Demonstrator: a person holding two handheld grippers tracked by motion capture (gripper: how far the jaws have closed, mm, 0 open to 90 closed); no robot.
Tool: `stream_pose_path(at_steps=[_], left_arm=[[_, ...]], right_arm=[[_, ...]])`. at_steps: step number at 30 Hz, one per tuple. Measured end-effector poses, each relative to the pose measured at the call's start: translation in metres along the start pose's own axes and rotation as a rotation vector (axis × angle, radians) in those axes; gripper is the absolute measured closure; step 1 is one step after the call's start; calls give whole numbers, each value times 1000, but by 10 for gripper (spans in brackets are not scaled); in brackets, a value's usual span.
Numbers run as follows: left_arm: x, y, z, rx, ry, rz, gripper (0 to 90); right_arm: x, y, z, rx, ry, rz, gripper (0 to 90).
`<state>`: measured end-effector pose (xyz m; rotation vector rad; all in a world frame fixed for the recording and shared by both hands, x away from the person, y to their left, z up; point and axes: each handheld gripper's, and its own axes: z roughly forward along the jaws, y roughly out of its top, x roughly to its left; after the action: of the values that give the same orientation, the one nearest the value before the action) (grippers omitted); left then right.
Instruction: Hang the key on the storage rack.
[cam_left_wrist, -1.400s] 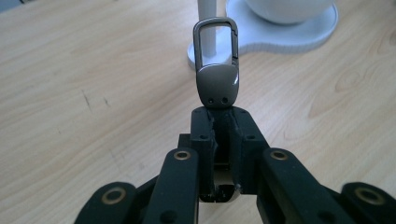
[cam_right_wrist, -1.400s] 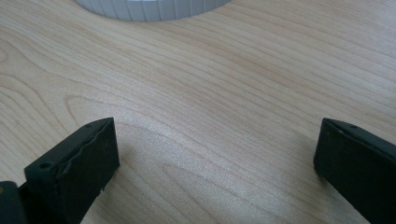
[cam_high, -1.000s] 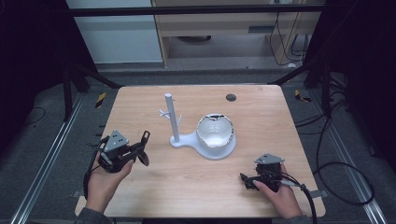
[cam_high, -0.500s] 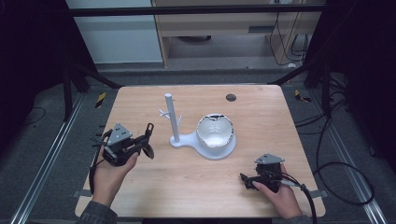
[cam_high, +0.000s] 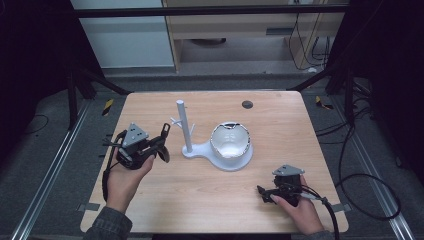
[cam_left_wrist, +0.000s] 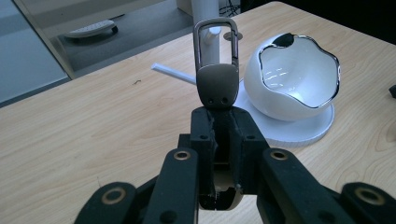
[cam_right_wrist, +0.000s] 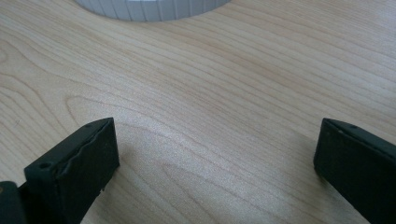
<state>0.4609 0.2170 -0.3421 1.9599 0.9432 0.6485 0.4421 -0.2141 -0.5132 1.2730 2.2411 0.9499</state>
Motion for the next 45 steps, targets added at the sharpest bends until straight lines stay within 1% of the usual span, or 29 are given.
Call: stream_pose_path(at_steps=[6, 9, 10, 11, 19, 31, 34, 35, 41, 43, 45], left_arm=[[-2, 10, 8, 7, 5, 18, 807], [-1, 11, 12, 9, 6, 3, 807], [0, 11, 13, 11, 5, 4, 807], [-1, 11, 15, 11, 5, -3, 807], [-1, 10, 24, 26, 6, -2, 806], [1, 5, 40, 28, 11, -37, 806], [1, 4, 43, 31, 16, -36, 806], [2, 3, 44, 28, 14, -42, 805], [2, 2, 49, 34, 7, -51, 805], [2, 2, 50, 35, 9, -47, 805], [1, 2, 52, 31, 11, -54, 805]], right_arm=[[0, 0, 0, 0, 1, 1, 4], [0, 0, 0, 0, 1, 1, 4], [0, 0, 0, 0, -1, 0, 5], [0, 0, 0, 0, -1, 0, 4], [0, 0, 0, 0, -1, 0, 5], [0, 0, 0, 0, -1, 0, 4], [0, 0, 0, 0, -1, 0, 4], [0, 0, 0, 0, 1, 1, 4], [0, 0, 0, 0, 0, 0, 5], [0, 0, 0, 0, 2, 1, 5], [0, 0, 0, 0, 1, 1, 4]])
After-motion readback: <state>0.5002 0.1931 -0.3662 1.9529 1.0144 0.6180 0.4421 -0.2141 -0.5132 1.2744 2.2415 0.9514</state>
